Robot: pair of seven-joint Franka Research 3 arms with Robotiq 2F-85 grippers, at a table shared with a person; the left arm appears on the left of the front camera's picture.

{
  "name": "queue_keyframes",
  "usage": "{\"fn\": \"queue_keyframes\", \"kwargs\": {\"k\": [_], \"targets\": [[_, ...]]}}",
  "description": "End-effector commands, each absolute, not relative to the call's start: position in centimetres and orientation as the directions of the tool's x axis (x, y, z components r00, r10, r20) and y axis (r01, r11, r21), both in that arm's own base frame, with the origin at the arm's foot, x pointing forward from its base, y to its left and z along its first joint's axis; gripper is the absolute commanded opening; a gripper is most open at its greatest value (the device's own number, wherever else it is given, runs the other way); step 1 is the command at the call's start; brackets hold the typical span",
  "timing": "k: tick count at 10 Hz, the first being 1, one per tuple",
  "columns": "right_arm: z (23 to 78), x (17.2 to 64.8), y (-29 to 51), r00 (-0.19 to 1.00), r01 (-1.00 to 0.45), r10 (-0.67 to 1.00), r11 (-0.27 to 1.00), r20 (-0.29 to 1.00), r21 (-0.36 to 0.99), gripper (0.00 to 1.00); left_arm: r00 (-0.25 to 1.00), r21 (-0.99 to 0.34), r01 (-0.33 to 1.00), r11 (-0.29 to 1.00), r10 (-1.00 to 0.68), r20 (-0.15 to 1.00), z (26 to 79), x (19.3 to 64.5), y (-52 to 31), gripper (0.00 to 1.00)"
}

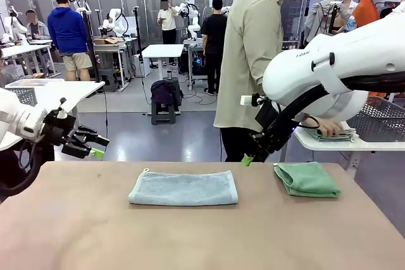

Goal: Fold the towels and place them in the basket.
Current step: When a person lays out a Towel with hook on the table, fold it in half twice.

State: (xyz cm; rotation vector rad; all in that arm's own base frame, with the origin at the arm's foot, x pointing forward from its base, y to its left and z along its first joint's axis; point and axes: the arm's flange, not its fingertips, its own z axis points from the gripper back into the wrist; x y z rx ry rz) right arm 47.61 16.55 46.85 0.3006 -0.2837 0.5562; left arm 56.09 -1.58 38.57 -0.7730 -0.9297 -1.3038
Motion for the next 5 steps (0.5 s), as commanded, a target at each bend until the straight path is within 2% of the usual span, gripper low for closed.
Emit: {"fn": "queue_keyframes", "kwargs": {"k": [1,5], "targets": [[47.4,48.2,16.4,0.811,-0.56,0.486,0.806,0.327,0.191,0.67,0.002,0.027,0.997,0.079,-0.345,0.939,37.3,56.5,-1.5,0.8],[47.4,48.2,16.4,0.811,-0.56,0.486,0.806,0.327,0.191,0.67,-0.018,0.031,0.999,0.041,-0.294,0.956,35.6,57.1,-2.2,0.8]]}}
